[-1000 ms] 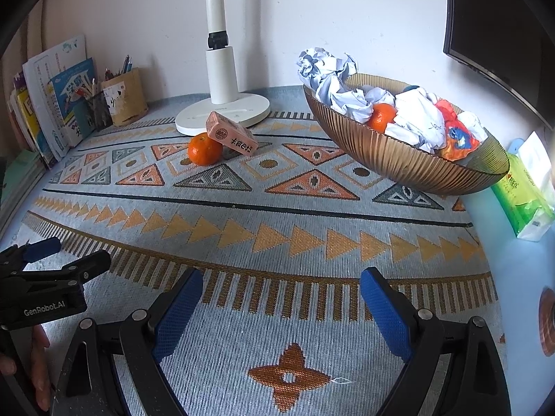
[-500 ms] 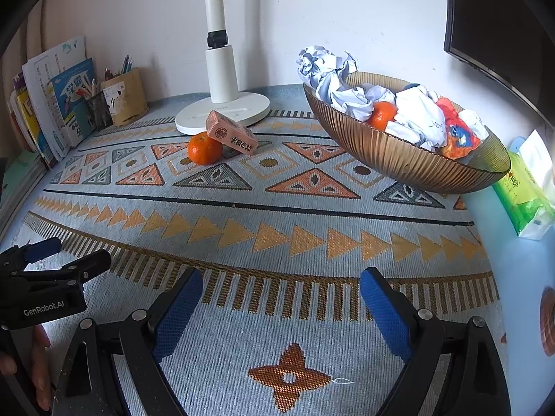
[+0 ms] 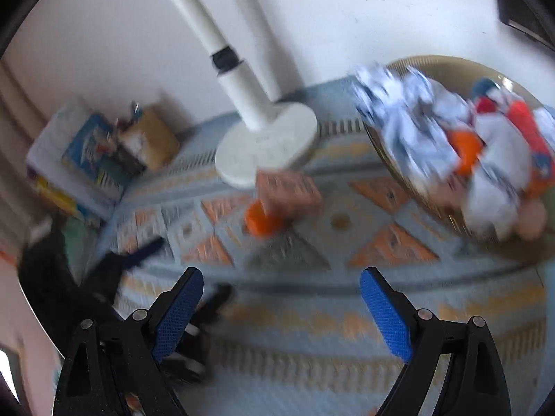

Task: Organize objects
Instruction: 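Grasp the orange with the left gripper while the right grasps the pink box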

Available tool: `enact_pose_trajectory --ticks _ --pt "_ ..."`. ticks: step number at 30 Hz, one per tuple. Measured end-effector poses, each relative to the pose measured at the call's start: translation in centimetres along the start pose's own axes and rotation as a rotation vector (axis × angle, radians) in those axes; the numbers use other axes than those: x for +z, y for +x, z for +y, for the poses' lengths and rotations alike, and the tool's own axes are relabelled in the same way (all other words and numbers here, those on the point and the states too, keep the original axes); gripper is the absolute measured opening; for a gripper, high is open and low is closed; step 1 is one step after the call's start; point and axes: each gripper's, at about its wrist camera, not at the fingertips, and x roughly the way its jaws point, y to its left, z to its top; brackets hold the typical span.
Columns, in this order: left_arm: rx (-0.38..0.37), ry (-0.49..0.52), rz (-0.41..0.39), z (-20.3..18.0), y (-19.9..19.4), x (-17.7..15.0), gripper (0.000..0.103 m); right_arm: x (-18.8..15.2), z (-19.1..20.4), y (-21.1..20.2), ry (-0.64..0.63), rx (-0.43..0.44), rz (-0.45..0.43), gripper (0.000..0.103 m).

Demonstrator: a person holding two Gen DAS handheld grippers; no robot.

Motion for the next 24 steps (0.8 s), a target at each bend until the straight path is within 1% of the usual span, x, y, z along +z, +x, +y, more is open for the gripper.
enact_pose_trajectory --ticks 1,2,3,4,6,7,8,9,10,12,14,17,18,20,21,22,24 --pt "-0.019 0.013 0.003 -0.2 0.6 0.4 0.096 0.7 0.0 0.7 0.029 0.009 0.000 0.088" --pt "-0.032 0.024 0.008 -0.1 1.4 0.8 0.086 1.2 -0.3 1.4 0.062 0.021 0.007 0.079" --pt "-0.045 0.023 0.021 0.0 2.2 1.2 0.082 1.7 -0.6 2.2 0.103 0.042 0.027 0.072" --pt "-0.080 0.007 0.039 0.4 3.0 1.7 0.077 2.1 -1.2 3.1 0.152 0.065 0.051 0.071" --pt "-0.127 -0.016 0.048 0.9 4.2 2.2 0.076 2.7 -2.3 4.3 0.233 0.125 0.082 0.071" --pt "-0.139 -0.018 0.052 0.9 4.6 2.3 0.069 2.8 -2.7 5.0 0.269 0.146 0.095 0.071" --pt "-0.161 -0.016 0.058 0.9 4.9 2.4 0.053 3.0 -3.1 5.4 0.300 0.162 0.102 0.071" --pt "-0.201 -0.017 0.069 0.7 5.3 2.3 0.045 3.0 -3.4 5.9 0.335 0.181 0.108 0.071" --pt "-0.217 -0.017 0.077 0.7 5.5 2.2 0.036 3.0 -3.8 6.4 0.367 0.199 0.117 0.071" --pt "-0.213 -0.003 0.069 0.3 5.4 2.0 0.036 3.1 -4.0 7.2 0.412 0.226 0.130 0.071" --pt "-0.215 -0.011 0.070 0.6 4.8 1.5 0.035 3.2 -3.8 7.6 0.430 0.231 0.136 0.071" --pt "-0.179 -0.022 0.074 1.3 3.3 0.0 0.035 3.5 -2.8 8.2 0.441 0.189 0.108 0.071" --pt "-0.169 -0.032 0.076 1.7 2.6 -0.7 0.035 3.7 -2.4 8.6 0.439 0.168 0.106 0.071" --pt "-0.138 -0.057 0.074 2.5 1.3 -1.9 0.035 3.8 -1.2 9.8 0.410 0.097 0.131 0.071" --pt "-0.131 -0.080 0.063 3.1 0.3 -2.6 0.035 3.9 -0.6 9.8 0.384 0.073 0.105 0.073" --pt "-0.124 -0.100 0.050 3.7 -0.5 -3.1 0.035 3.9 0.2 9.8 0.343 0.019 0.090 0.073" --pt "-0.079 -0.139 0.018 5.0 -2.4 -4.1 0.035 3.8 1.6 10.1 0.265 -0.054 0.066 0.073"
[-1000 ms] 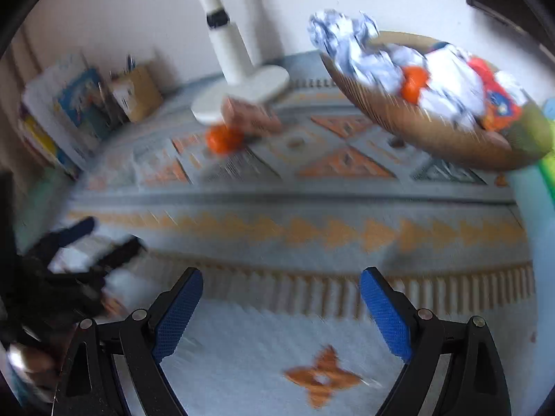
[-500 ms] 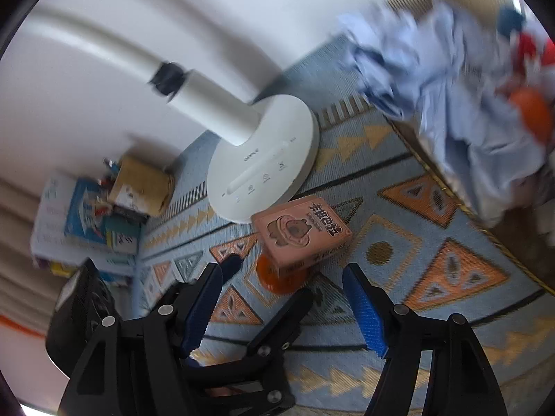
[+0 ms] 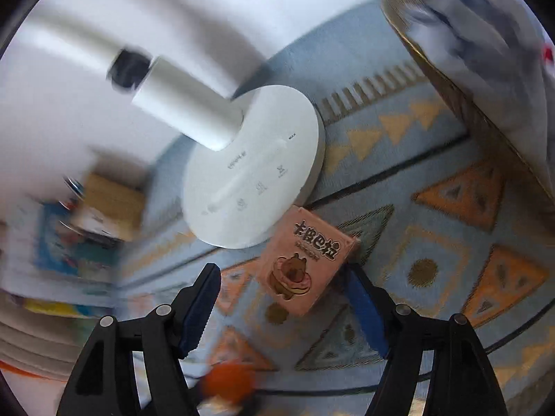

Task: Organize objects
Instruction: 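Grasp the orange with the left gripper while the right grasps the pink box, then lift and hold the orange and pink box above the rug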

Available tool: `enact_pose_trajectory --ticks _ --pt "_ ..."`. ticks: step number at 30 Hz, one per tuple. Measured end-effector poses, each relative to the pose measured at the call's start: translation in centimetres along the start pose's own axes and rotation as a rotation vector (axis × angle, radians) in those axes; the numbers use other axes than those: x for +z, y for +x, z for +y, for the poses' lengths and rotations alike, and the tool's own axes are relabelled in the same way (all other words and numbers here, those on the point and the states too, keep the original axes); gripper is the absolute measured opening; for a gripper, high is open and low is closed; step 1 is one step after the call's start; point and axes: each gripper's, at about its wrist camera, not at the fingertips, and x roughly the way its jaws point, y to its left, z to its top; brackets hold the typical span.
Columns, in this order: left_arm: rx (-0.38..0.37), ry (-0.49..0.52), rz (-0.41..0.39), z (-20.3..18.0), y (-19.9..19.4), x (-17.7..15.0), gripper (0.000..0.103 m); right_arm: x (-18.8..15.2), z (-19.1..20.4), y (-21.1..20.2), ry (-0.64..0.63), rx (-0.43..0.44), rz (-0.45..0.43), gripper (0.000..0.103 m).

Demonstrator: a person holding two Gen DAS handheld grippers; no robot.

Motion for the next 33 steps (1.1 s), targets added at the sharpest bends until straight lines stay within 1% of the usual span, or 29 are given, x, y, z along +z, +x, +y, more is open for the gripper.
enact_pose_trajectory --ticks 3,5,7,8,9,10,12,13,15,16,17,18,19,20,21,23,25,26,27,28,29,31,33 --pt "0.029 -0.066 -0.031 1.6 -1.8 -1.1 0.035 -0.5 1.8 0.6 -0.071 -0.114 -0.058 0.073" --pt "0.046 -0.099 -0.035 2.5 -2.2 -1.6 0.035 -1.2 3.4 1.3 -0.142 -0.217 -0.087 0.073" --pt "0.056 -0.119 -0.030 3.2 -3.0 -2.7 0.035 -1.9 4.3 1.7 -0.195 -0.283 -0.118 0.072" --pt "0.058 -0.124 -0.025 3.8 -2.9 -3.0 0.035 -2.3 4.5 1.7 -0.225 -0.299 -0.131 0.069" --pt "0.058 -0.126 -0.019 3.6 -3.0 -3.3 0.035 -2.7 4.6 1.6 -0.270 -0.314 -0.145 0.061" --pt "0.052 -0.125 -0.009 3.4 -2.9 -3.5 0.035 -3.2 4.5 1.4 -0.329 -0.324 -0.157 0.056" --pt "0.041 -0.121 0.002 3.0 -3.0 -4.0 0.035 -4.1 3.7 0.5 -0.415 -0.274 -0.144 0.048" --pt "0.039 -0.122 0.004 2.9 -3.1 -4.3 0.035 -4.7 3.0 -0.2 -0.448 -0.224 -0.116 0.047" --pt "0.025 -0.138 0.009 2.1 -3.4 -5.1 0.035 -5.9 1.2 -2.1 -0.520 -0.099 -0.043 0.046" --pt "0.015 -0.147 0.009 1.8 -4.0 -5.8 0.035 -7.0 0.2 -3.3 -0.572 -0.021 0.001 0.046" --pt "0.009 -0.152 0.013 1.4 -4.1 -6.1 0.035 -8.3 -0.7 -4.7 -0.643 0.044 0.021 0.046" --pt "0.005 -0.153 0.017 0.8 -4.1 -6.4 0.035 -9.8 -1.7 -6.0 -0.731 0.084 0.028 0.046" --pt "0.004 -0.152 0.021 0.3 -4.0 -6.7 0.035 -11.0 -2.5 -6.8 -0.800 0.095 0.037 0.045" --pt "0.004 -0.150 0.026 -0.2 -3.9 -6.9 0.035 -12.1 -3.5 -7.5 -0.856 0.087 0.051 0.045" --pt "0.007 -0.145 0.026 -0.8 -3.7 -7.1 0.035 -12.9 -4.7 -8.0 -0.887 0.057 0.066 0.045" --pt "0.020 -0.137 0.021 -1.8 -3.7 -7.1 0.035 -13.3 -6.0 -8.6 -0.866 0.066 0.071 0.045" --pt "0.015 -0.140 0.019 -2.6 -3.7 -7.2 0.036 -12.8 -6.9 -8.9 -0.787 0.083 0.084 0.047" --pt "0.018 -0.138 0.014 -3.0 -3.6 -7.2 0.036 -12.6 -7.4 -9.1 -0.740 0.092 0.080 0.056" --pt "0.027 -0.133 0.007 -3.2 -3.6 -7.4 0.036 -12.8 -7.5 -9.7 -0.720 0.092 0.064 0.065" --pt "0.042 -0.124 0.001 -3.4 -3.5 -7.4 0.036 -13.1 -7.4 -10.1 -0.721 0.095 0.038 0.068" --pt "0.052 -0.116 0.000 -3.6 -3.6 -7.4 0.036 -13.4 -6.8 -10.0 -0.739 0.105 0.024 0.070" --pt "0.065 -0.112 -0.007 -3.6 -3.7 -7.6 0.036 -13.8 -5.4 -9.3 -0.782 0.107 0.028 0.070" --pt "0.066 -0.111 -0.011 -3.6 -3.9 -7.7 0.036 -14.0 -4.3 -8.2 -0.834 0.064 0.026 0.070"
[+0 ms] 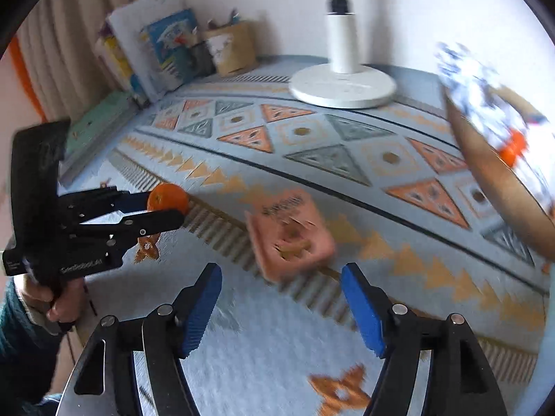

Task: Organize objects
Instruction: 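Lift and hold the orange and pink box above the rug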

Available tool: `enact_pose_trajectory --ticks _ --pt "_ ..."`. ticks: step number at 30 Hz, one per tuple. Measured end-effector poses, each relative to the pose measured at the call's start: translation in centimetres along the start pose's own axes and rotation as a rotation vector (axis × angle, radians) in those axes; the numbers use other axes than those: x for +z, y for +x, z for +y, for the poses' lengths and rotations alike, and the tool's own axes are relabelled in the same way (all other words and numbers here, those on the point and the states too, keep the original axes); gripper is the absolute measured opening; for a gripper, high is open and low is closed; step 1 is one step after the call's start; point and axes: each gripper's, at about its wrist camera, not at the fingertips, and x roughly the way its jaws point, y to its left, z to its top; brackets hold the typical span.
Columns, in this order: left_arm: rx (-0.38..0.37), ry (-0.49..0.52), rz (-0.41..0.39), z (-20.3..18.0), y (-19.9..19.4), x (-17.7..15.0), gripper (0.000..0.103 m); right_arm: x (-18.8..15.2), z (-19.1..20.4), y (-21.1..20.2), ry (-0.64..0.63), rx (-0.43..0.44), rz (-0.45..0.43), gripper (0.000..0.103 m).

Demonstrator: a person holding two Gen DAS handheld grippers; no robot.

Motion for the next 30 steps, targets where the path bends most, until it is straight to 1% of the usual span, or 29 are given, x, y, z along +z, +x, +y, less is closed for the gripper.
enact_pose_trajectory --ticks 2,3,4,5,6,9,10,11,12,13,14,15,16,17,18,20,22,23,24,26,30 --pt "-0.001 -0.003 -0.003 0.0 0.0 0.0 0.036 0.6 0.7 1.3 -0.052 -0.045 0.010 0.070" --pt "0.003 0.000 -0.005 0.0 0.0 -0.1 0.036 0.8 1.0 1.9 -0.068 -0.069 -0.001 0.070" --pt "0.008 0.004 -0.008 -0.1 0.0 -0.1 0.036 0.7 0.9 1.8 -0.074 -0.086 -0.018 0.067" --pt "0.015 0.010 -0.010 -0.3 0.0 -0.1 0.036 0.7 0.8 1.8 -0.069 -0.080 -0.033 0.058" --pt "0.025 0.019 -0.012 -0.4 0.0 -0.1 0.036 0.7 0.5 1.7 -0.059 -0.074 -0.043 0.054" --pt "0.040 0.028 -0.013 -0.7 0.0 -0.1 0.036 1.0 -0.3 1.6 -0.034 -0.098 -0.053 0.053" --pt "0.039 0.026 -0.014 -0.6 0.0 -0.1 0.036 1.0 -0.7 1.6 -0.033 -0.102 -0.044 0.054" --pt "0.035 0.022 -0.014 -0.5 0.0 -0.1 0.036 1.2 -0.9 1.7 -0.036 -0.098 -0.036 0.066" --pt "0.030 0.015 -0.014 -0.4 0.0 -0.1 0.037 1.4 -0.9 1.9 -0.055 -0.111 -0.037 0.073" --pt "0.027 0.011 -0.013 -0.4 0.0 -0.1 0.037 1.5 -0.9 1.9 -0.073 -0.120 -0.047 0.073" --pt "0.026 0.009 -0.013 -0.3 0.0 -0.1 0.037 1.8 -1.0 2.1 -0.076 -0.105 -0.049 0.072" --pt "0.027 0.010 -0.013 -0.3 0.1 -0.1 0.037 2.0 -1.1 2.2 -0.067 -0.084 -0.044 0.067" --pt "0.028 0.011 -0.012 -0.3 0.0 -0.1 0.037 2.3 -1.1 2.3 -0.062 -0.083 -0.055 0.063" --pt "0.031 0.014 -0.012 -0.3 0.1 -0.1 0.037 2.5 -0.9 2.4 -0.063 -0.092 -0.063 0.054" --pt "0.034 0.016 -0.012 -0.3 0.1 -0.1 0.037 2.6 -0.7 2.4 -0.063 -0.100 -0.063 0.050" --pt "0.041 0.018 -0.008 -0.4 0.2 -0.1 0.037 2.3 -0.1 2.3 -0.038 -0.122 -0.063 0.047" --pt "0.061 0.031 -0.010 -0.7 0.2 -0.2 0.037 1.6 0.4 1.8 0.010 -0.132 -0.065 0.045" --pt "0.077 0.042 -0.010 -0.9 0.2 -0.2 0.037 1.2 0.7 1.7 0.029 -0.162 -0.072 0.045" --pt "0.096 0.057 -0.007 -1.2 0.3 -0.2 0.037 0.8 1.2 1.5 0.026 -0.215 -0.086 0.045" --pt "0.114 0.072 -0.004 -1.5 0.4 -0.2 0.037 0.7 1.5 1.4 0.016 -0.258 -0.102 0.045" --pt "0.101 0.061 -0.006 -1.5 0.4 -0.2 0.037 0.8 0.6 1.4 0.050 -0.219 -0.101 0.045"
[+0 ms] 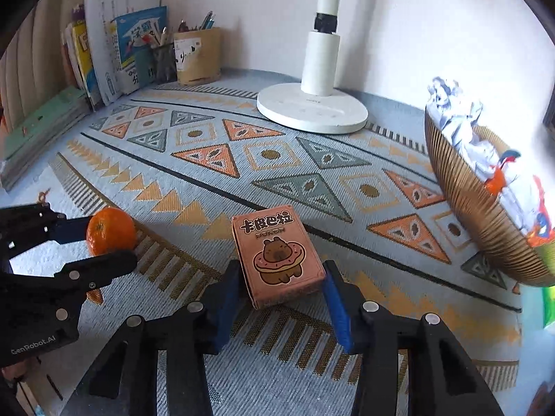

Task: Organize objects
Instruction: 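Lift and hold the orange and pink box above the rug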

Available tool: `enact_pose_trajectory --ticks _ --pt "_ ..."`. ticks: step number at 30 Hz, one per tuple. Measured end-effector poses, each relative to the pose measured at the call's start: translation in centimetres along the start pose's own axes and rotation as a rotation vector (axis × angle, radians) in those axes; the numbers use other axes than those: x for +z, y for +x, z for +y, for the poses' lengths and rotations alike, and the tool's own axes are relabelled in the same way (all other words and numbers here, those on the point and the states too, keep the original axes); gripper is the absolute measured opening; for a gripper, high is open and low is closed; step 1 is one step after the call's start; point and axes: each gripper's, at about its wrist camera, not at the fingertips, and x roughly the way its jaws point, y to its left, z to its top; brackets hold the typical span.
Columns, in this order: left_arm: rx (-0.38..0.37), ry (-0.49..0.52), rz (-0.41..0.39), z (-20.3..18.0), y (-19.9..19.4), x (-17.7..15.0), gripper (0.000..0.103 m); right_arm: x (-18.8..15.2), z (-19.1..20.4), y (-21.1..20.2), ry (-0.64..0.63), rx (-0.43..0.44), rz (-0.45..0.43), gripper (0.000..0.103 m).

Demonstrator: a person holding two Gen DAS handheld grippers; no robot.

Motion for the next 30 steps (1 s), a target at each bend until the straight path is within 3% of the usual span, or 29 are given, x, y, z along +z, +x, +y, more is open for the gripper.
enact_pose_trajectory --ticks 30 --pt "0.018 0.025 0.004 -0.06 -0.01 0.00 0.037 -0.10 0.25 -0.10 -0.016 0.022 0.000 0.045"
